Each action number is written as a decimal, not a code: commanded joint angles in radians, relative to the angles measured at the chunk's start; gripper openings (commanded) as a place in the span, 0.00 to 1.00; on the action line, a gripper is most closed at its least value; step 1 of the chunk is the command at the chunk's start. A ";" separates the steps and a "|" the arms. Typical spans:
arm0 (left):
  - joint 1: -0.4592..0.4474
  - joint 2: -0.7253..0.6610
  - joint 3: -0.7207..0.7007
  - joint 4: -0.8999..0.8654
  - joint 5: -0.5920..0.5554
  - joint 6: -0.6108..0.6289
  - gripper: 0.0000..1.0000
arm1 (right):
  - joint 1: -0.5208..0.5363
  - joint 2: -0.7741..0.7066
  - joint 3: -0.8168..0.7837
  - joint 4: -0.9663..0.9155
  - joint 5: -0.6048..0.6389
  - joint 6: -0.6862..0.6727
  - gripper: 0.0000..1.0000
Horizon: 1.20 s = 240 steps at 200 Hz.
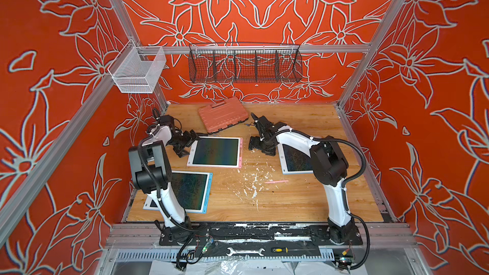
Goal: Place the stylus back onto the writing tablet
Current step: Move the writing tablet to the center of the board.
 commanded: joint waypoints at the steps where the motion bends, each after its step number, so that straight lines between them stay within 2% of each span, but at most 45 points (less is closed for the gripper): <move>1: 0.005 -0.033 0.027 -0.045 -0.046 0.026 0.97 | 0.007 0.039 0.060 -0.023 -0.007 0.004 0.97; 94: 0.030 0.006 0.093 -0.051 -0.135 0.020 0.97 | 0.006 0.093 0.137 -0.056 -0.028 -0.017 0.97; 193: 0.049 0.075 0.098 -0.042 -0.132 0.049 0.97 | -0.005 0.096 0.106 -0.030 -0.045 -0.009 0.97; 219: 0.049 0.056 0.098 -0.051 -0.154 0.057 0.97 | -0.008 0.097 0.107 -0.026 -0.048 -0.011 0.97; 240: 0.049 0.046 0.081 -0.040 -0.125 0.046 0.97 | -0.011 0.103 0.117 -0.030 -0.053 -0.013 0.97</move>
